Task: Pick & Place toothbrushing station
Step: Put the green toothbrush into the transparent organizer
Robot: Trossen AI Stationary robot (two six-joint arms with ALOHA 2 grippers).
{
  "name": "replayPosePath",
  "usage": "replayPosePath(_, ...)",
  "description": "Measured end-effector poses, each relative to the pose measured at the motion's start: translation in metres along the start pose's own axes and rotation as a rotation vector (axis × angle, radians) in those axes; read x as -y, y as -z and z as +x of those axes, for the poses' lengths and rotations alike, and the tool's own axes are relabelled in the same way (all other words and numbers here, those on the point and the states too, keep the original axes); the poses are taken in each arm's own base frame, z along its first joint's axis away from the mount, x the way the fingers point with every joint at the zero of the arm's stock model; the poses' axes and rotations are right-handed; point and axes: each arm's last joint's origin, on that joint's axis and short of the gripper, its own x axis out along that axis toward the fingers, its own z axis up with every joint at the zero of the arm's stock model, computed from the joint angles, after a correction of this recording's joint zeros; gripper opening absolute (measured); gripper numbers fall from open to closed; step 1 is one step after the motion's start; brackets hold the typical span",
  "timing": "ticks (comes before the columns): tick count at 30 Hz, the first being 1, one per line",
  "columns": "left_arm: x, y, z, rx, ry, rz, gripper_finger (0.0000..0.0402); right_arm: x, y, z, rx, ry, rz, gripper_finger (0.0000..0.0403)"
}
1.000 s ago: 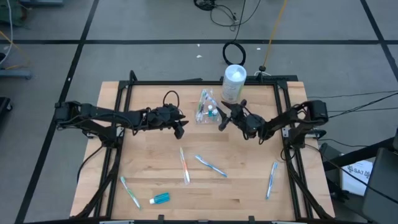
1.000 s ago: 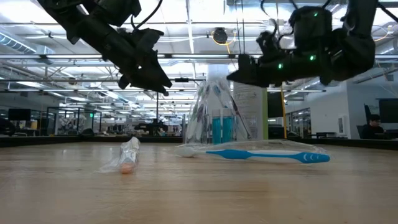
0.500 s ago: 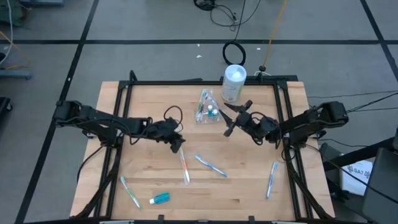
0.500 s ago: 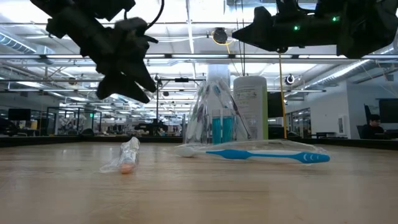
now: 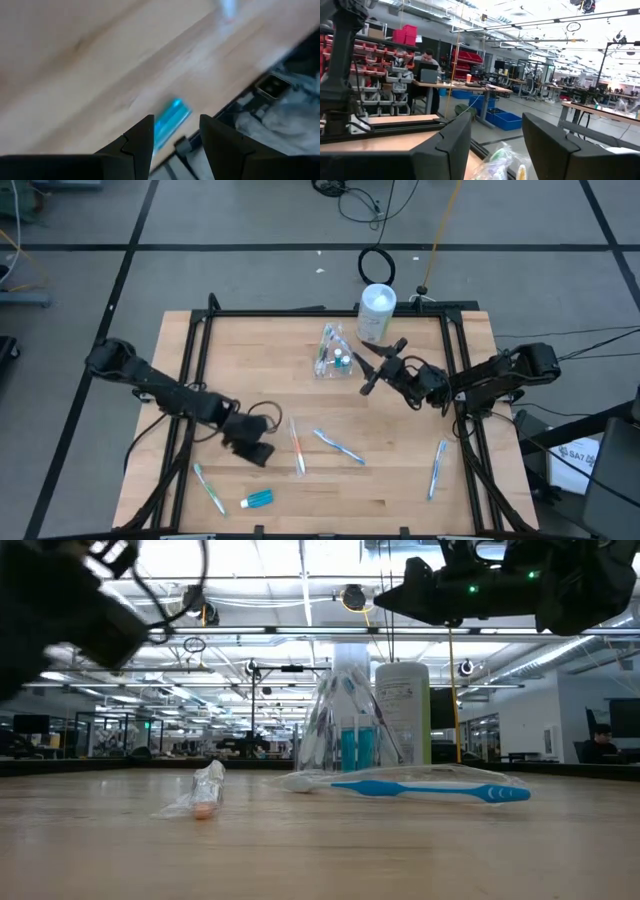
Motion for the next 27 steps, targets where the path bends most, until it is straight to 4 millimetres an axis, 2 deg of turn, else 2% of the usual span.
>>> replayPosePath(4,-0.007,0.021,0.007,-0.01,-0.085,-0.202,0.0161,0.001,0.0,0.001,-0.001,0.006,-0.001,0.0167)
replayPosePath(11,-0.034,0.051,0.01,0.066,-0.346,-0.614,0.0161,0.001,0.0,0.001,-0.001,0.006,-0.003,0.0168)
replayPosePath(14,-0.041,0.06,0.01,0.114,-0.407,-0.765,0.0161,0.001,0.0,0.001,-0.001,0.006,-0.027,0.0167)
replayPosePath(19,-0.044,0.062,0.009,0.143,-0.425,-0.792,0.0161,0.002,-0.001,0.001,0.01,0.01,-0.089,0.0167)
replayPosePath(23,-0.044,0.062,0.01,0.24,-0.359,-0.639,0.0161,0.003,-0.003,0.001,0.03,0.02,-0.127,0.0167)
replayPosePath(27,-0.038,0.071,0.014,0.134,-0.323,-0.643,0.0161,0.006,-0.003,0.003,0.03,0.034,-0.133,0.0167)
